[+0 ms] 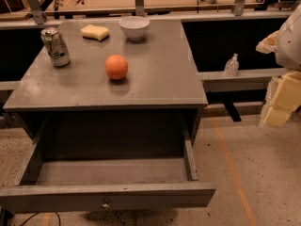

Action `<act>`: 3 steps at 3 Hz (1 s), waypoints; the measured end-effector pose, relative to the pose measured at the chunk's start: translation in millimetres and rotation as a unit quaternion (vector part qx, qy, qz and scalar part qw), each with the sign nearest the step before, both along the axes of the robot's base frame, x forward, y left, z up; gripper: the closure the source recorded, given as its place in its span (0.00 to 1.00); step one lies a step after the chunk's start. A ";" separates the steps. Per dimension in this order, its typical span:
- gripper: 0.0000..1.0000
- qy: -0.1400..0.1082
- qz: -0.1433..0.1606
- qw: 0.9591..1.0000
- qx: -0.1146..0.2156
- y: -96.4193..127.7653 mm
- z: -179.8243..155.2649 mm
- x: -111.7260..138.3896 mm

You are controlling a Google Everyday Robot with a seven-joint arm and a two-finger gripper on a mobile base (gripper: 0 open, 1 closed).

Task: Place orange into top drawer

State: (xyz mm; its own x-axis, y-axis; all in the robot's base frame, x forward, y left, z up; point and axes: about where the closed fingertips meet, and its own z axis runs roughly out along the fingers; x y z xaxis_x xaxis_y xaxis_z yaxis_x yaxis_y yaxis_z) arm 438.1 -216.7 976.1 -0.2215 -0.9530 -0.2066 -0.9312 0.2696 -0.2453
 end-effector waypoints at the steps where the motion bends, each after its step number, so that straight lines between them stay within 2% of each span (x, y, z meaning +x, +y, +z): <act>1: 0.00 0.000 0.000 1.000 0.000 0.0 0.0 0.0; 2: 0.00 -0.011 0.014 1.000 0.017 7.0 1.7 2.7; 3: 0.00 -0.034 0.079 0.991 0.104 61.6 -6.0 33.0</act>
Offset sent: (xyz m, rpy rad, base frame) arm 0.0066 0.0164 -0.0010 0.0854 -0.0321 0.0746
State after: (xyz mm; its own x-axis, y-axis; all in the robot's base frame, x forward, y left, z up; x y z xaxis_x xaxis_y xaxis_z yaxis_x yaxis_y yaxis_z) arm 471.1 -155.0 970.2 -0.0515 -0.9098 -0.4119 -0.9489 0.1731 -0.2637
